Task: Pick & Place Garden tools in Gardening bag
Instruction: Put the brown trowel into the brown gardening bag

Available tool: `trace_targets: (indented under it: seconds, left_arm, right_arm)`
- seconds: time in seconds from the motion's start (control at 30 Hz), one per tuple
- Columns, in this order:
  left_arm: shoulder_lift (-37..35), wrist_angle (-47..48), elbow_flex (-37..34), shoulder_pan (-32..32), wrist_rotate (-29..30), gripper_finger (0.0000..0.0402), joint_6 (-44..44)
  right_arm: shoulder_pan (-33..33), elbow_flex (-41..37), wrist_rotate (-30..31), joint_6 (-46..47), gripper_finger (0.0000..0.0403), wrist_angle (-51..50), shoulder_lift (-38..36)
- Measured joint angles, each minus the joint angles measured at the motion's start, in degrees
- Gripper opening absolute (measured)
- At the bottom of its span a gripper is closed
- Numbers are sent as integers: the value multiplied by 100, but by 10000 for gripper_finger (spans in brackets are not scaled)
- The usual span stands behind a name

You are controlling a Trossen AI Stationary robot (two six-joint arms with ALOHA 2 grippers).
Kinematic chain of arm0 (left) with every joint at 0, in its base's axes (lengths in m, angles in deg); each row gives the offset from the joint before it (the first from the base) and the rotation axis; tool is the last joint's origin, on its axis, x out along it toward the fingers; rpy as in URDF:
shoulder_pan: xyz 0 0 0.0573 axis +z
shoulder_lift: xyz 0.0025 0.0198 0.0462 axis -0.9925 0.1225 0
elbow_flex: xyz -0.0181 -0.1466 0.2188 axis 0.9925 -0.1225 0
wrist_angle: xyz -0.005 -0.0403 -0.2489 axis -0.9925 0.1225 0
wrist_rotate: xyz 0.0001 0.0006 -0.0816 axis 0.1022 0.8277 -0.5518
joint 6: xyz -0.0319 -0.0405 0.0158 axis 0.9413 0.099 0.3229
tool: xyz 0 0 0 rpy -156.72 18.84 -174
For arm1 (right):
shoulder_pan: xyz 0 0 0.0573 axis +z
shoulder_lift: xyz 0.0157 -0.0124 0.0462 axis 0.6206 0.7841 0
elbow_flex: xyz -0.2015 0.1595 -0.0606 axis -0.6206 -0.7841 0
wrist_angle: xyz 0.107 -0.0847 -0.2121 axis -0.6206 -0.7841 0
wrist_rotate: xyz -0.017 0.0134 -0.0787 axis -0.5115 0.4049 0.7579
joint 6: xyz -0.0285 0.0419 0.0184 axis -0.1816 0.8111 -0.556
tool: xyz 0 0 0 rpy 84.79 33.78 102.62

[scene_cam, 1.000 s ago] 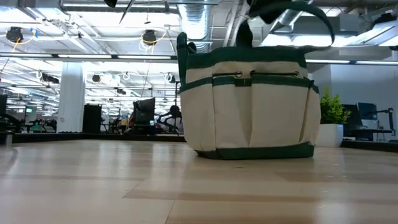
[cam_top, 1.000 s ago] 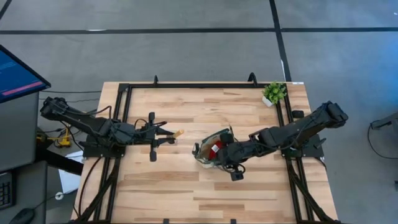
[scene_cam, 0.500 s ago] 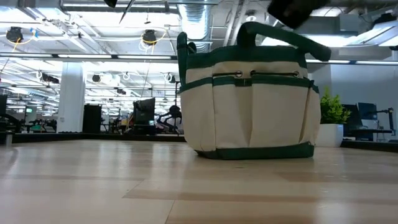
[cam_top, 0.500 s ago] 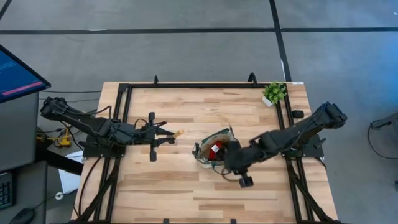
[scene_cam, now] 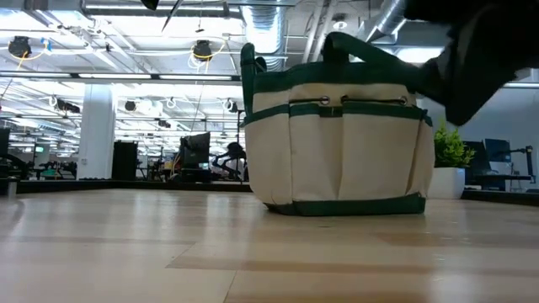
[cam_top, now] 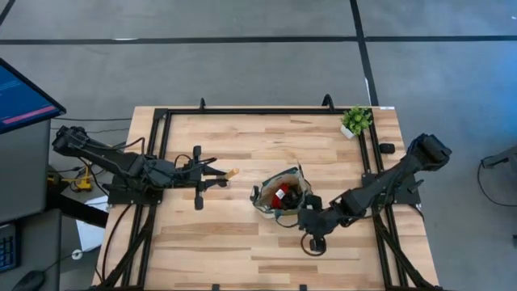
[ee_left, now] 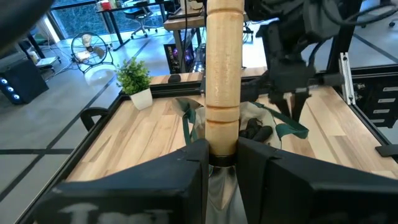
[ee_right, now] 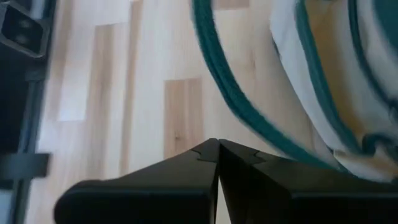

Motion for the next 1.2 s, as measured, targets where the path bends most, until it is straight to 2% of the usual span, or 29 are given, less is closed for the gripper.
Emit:
trace_targets:
  seconds: [0.23,0.43,0.6,0.7,0.87,1.03,1.2]
  left_arm:
    - [0,1,0,0,0,33,0]
    - [0,-1,0,0,0,35,0]
    - [0,-2,0,0,0,35,0]
    - [0,-5,0,0,0,35,0]
    - [-2,-13,0,0,0,35,0]
    - [-2,-34,0,0,0,35,0]
    - [-2,-27,0,1,0,35,-2]
  right_arm:
    - [47,-769,285,523,0,991,0]
    - [-158,-1189,532,518,0,1540,0]
    - [-422,-1322,331,143,0,2304,292]
    - [-577,-1308,66,-51,0,3229,806]
    - [-695,-1144,282,-126,0,4343,1675]
    - [-869,-598,685,-425,0,4388,2229]
    - [-1202,-168,759,-868,0,4348,2463]
